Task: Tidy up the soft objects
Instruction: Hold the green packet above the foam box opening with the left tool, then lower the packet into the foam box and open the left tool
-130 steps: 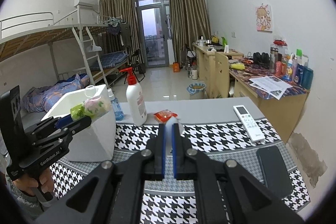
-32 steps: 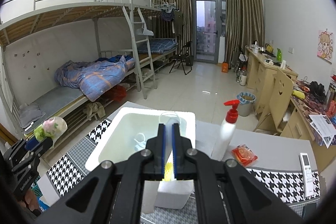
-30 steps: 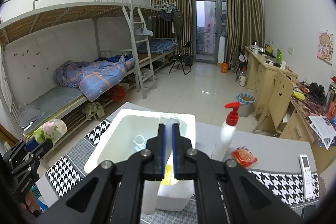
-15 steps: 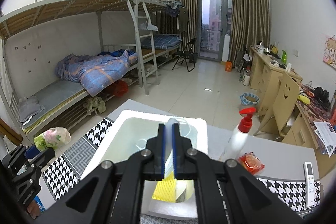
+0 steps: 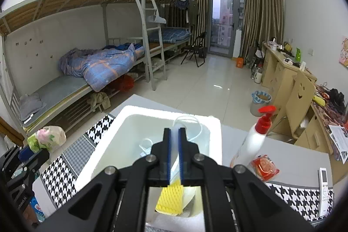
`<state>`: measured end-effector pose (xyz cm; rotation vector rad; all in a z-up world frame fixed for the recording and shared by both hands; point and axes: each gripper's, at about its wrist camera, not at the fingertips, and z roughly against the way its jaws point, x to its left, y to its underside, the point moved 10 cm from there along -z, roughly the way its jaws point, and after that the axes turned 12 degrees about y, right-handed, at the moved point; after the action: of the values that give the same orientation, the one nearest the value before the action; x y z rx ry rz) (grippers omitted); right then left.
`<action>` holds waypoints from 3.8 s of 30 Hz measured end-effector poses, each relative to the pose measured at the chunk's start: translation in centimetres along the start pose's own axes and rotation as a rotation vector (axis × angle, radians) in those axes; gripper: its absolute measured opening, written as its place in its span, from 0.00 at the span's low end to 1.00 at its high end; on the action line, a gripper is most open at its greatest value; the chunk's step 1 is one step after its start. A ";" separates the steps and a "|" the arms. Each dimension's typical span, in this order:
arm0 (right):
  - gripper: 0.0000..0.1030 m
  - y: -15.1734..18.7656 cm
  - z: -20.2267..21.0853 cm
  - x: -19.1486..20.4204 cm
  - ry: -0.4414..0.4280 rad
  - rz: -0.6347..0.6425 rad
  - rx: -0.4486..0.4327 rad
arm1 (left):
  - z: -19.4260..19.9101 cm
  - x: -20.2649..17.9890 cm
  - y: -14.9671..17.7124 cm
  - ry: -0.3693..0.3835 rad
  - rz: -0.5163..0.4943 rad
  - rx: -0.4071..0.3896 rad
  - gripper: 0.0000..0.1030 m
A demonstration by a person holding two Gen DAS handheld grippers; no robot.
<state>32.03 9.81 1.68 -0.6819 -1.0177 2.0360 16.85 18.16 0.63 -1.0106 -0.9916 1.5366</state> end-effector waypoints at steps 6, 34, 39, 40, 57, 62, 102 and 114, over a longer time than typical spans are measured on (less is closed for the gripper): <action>0.18 0.4 -0.5 0.4 -0.004 0.035 0.027 | -0.1 0.3 0.1 -0.004 0.003 0.004 0.30; 0.74 0.9 2.2 -1.0 -0.028 0.017 -0.025 | 1.5 -0.8 -1.5 0.018 -0.041 -0.030 0.30; 0.89 0.8 2.8 -1.9 -0.036 -0.022 -0.036 | 1.4 -1.8 -1.9 0.029 -0.057 -0.033 0.30; 0.89 0.8 3.0 -2.0 -0.041 -0.019 -0.044 | 1.3 -2.0 -2.0 0.031 -0.059 -0.033 0.30; 0.90 2.2 5.2 -5.3 0.021 -0.040 -0.087 | 0.4 -5.8 -3.0 0.103 -0.094 -0.017 0.30; 0.90 2.7 5.6 -6.7 0.043 -0.069 -0.086 | -0.5 -6.7 -3.1 0.129 -0.101 -0.001 0.30; 0.90 7.6 6.9 -13.5 0.122 -0.193 -0.045 | -7.8 -9.1 -1.3 0.157 -0.104 0.179 0.73; 0.90 8.0 8.4 -13.3 0.099 -0.202 -0.067 | -4.1 -9.6 -3.0 0.104 -0.113 0.075 0.99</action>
<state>30.57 -7.77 1.27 -0.6791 -1.0569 1.7843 22.97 9.62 3.35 -0.9562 -0.8973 1.4042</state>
